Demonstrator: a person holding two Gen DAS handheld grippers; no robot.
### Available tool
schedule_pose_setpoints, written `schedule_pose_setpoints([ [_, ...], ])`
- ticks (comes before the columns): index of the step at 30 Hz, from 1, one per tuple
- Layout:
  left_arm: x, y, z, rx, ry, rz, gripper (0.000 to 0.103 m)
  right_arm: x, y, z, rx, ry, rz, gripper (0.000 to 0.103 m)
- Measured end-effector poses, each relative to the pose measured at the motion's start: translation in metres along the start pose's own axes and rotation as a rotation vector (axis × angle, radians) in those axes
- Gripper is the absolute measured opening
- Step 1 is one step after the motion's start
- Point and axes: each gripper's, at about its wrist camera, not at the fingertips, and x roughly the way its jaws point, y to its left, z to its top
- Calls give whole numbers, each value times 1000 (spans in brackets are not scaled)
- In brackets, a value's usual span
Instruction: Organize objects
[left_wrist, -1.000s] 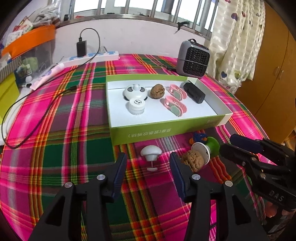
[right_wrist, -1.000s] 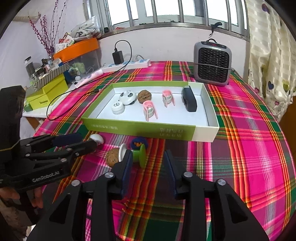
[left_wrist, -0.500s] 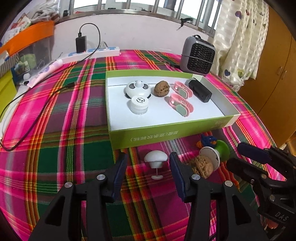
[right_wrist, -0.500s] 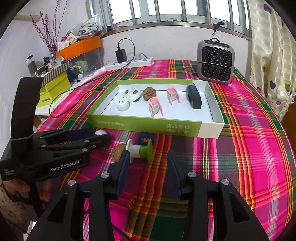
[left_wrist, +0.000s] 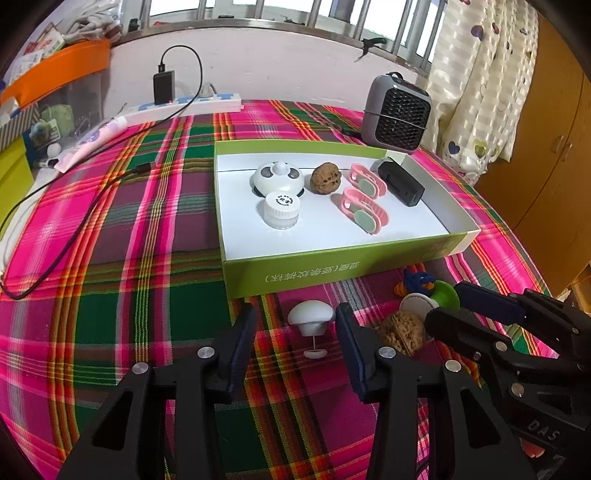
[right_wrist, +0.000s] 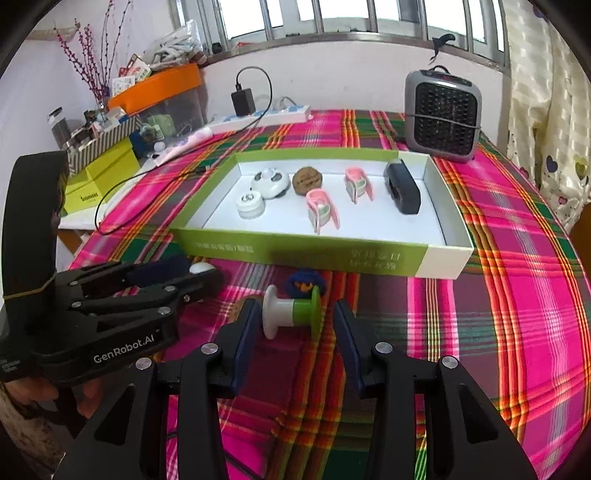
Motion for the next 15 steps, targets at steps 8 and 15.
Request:
schedule_pose_setpoints([
  [8, 0, 0, 0, -1, 0, -2, 43, -1, -5, -1, 16, -4, 8, 42],
  [15, 0, 0, 0, -3, 0, -5, 43, -5, -7, -1, 7, -8, 18, 33],
])
